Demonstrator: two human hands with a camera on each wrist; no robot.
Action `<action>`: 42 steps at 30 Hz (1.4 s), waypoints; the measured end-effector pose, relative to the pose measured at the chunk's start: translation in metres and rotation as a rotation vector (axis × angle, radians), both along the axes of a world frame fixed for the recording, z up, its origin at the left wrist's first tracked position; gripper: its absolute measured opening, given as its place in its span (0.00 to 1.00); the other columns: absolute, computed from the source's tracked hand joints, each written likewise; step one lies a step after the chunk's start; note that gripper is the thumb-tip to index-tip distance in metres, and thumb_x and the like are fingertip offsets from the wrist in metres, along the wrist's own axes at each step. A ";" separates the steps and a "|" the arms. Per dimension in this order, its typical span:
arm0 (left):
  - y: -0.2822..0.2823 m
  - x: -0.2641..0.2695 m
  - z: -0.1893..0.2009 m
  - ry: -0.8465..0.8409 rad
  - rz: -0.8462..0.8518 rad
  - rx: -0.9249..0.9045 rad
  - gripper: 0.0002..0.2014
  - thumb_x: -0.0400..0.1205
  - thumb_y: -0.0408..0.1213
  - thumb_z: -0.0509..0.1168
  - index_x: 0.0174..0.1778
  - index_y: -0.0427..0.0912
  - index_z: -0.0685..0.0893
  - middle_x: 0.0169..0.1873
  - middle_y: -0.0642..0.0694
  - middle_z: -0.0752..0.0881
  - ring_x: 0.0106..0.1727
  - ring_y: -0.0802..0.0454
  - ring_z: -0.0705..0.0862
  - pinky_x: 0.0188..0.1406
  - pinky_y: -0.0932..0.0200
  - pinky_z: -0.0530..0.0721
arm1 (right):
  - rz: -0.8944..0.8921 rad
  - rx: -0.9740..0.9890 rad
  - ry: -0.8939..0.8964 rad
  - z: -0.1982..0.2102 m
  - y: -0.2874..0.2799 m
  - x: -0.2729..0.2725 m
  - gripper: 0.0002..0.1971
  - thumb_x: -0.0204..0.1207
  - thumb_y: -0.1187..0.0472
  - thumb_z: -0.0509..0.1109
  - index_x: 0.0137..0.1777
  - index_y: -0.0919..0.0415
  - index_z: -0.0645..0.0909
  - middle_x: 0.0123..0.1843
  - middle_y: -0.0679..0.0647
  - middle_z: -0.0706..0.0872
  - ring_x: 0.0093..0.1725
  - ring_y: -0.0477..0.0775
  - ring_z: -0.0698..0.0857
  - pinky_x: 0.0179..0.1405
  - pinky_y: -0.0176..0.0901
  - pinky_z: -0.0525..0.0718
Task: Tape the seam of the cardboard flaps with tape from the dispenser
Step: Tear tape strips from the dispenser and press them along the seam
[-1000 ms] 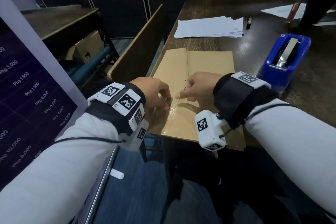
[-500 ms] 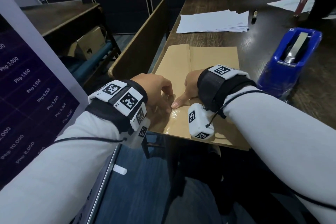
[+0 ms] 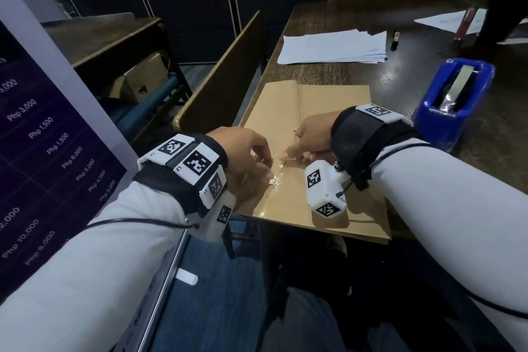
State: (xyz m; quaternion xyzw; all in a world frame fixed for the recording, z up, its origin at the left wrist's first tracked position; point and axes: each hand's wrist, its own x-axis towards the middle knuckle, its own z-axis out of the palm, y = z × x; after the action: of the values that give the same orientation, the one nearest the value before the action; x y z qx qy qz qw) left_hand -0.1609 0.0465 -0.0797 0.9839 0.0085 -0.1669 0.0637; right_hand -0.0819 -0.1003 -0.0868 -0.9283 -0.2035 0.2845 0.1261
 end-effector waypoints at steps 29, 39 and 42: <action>-0.008 0.018 -0.005 0.057 0.050 0.046 0.41 0.64 0.57 0.78 0.72 0.56 0.71 0.66 0.51 0.73 0.62 0.48 0.79 0.61 0.47 0.82 | 0.056 -0.146 -0.233 -0.005 0.007 0.010 0.42 0.59 0.35 0.80 0.66 0.62 0.78 0.58 0.56 0.87 0.55 0.56 0.86 0.53 0.46 0.82; -0.009 0.026 -0.005 0.035 0.107 0.029 0.37 0.64 0.58 0.78 0.67 0.55 0.73 0.61 0.52 0.75 0.57 0.50 0.79 0.56 0.50 0.83 | 0.080 -0.229 -0.294 -0.009 0.014 0.005 0.43 0.58 0.28 0.75 0.64 0.61 0.76 0.55 0.55 0.86 0.52 0.57 0.85 0.56 0.52 0.83; -0.011 0.025 -0.005 0.038 0.104 0.039 0.38 0.64 0.58 0.79 0.68 0.55 0.73 0.62 0.51 0.75 0.57 0.50 0.79 0.56 0.50 0.83 | 0.072 -0.221 -0.287 -0.008 0.016 0.007 0.44 0.54 0.28 0.76 0.62 0.61 0.78 0.54 0.55 0.87 0.53 0.57 0.86 0.55 0.51 0.83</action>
State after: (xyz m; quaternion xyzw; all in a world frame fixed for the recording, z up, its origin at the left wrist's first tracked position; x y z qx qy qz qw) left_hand -0.1358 0.0353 -0.0844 0.9798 0.0638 -0.1819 0.0531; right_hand -0.0744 -0.0847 -0.0952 -0.9596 -0.2201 0.1742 -0.0172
